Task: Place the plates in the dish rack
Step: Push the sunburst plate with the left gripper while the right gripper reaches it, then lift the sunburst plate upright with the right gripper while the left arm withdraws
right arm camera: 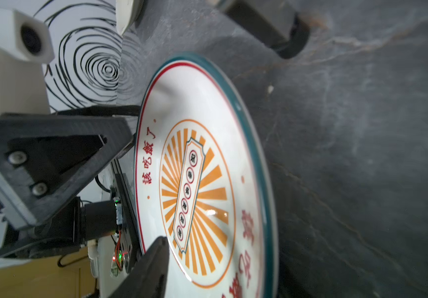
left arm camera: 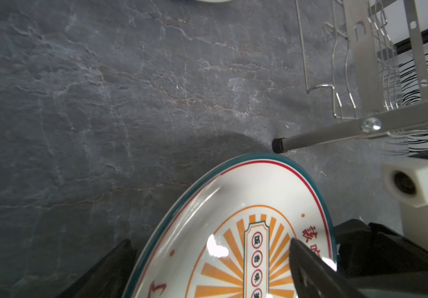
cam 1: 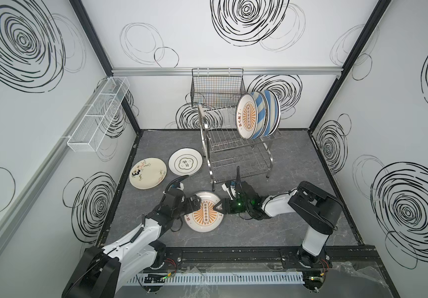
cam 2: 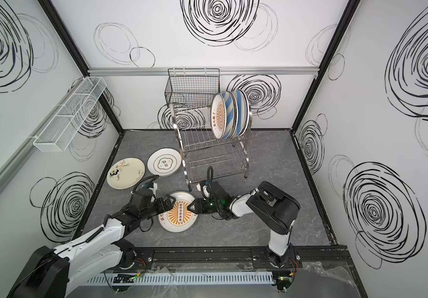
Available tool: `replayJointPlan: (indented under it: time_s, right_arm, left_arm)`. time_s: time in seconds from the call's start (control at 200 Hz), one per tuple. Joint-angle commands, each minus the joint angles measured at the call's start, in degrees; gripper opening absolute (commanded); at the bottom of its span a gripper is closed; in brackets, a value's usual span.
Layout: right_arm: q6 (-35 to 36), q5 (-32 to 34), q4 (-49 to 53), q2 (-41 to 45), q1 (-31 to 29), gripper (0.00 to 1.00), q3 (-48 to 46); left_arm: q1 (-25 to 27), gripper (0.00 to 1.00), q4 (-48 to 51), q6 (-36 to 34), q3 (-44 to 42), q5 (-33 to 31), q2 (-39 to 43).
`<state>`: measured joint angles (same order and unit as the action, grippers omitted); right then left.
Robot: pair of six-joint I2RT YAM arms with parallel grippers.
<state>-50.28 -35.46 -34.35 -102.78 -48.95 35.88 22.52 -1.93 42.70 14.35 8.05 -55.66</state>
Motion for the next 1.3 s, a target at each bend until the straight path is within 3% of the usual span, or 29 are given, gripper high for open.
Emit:
replayJointPlan:
  time_s: [0.0,0.155,0.31,0.585,0.705,0.986,1.296]
  right_arm:
    - [-0.6,0.7,2.8,-1.2,-0.7,0.4,0.0]
    - [-0.4,1.5,4.4,-1.0,-0.7,0.38,0.6]
    - [0.0,1.9,5.7,0.6,-0.7,0.17,0.6]
    - [0.8,5.9,10.7,7.7,-0.3,0.01,-0.7]
    - [1.2,8.7,14.6,13.6,-0.1,0.0,-2.3]
    - [6.1,16.5,33.3,33.2,-0.1,0.0,-2.6]
    - [13.6,28.2,53.0,55.3,1.2,0.0,6.9]
  left_arm:
    - [0.8,0.96,-7.9,1.0,-1.3,4.2,1.1]
    - [1.4,0.96,-8.9,1.7,-1.7,4.9,2.3]
    - [1.8,0.96,-5.2,0.9,0.1,4.2,5.3]
    - [1.5,0.96,2.9,-2.2,6.4,1.3,7.4]
    - [0.4,0.96,7.9,-5.9,12.1,0.6,5.8]
    - [-7.7,0.96,16.8,-16.8,27.0,6.0,-0.7]
    - [-17.7,0.96,16.5,-23.4,30.1,11.5,-5.5]
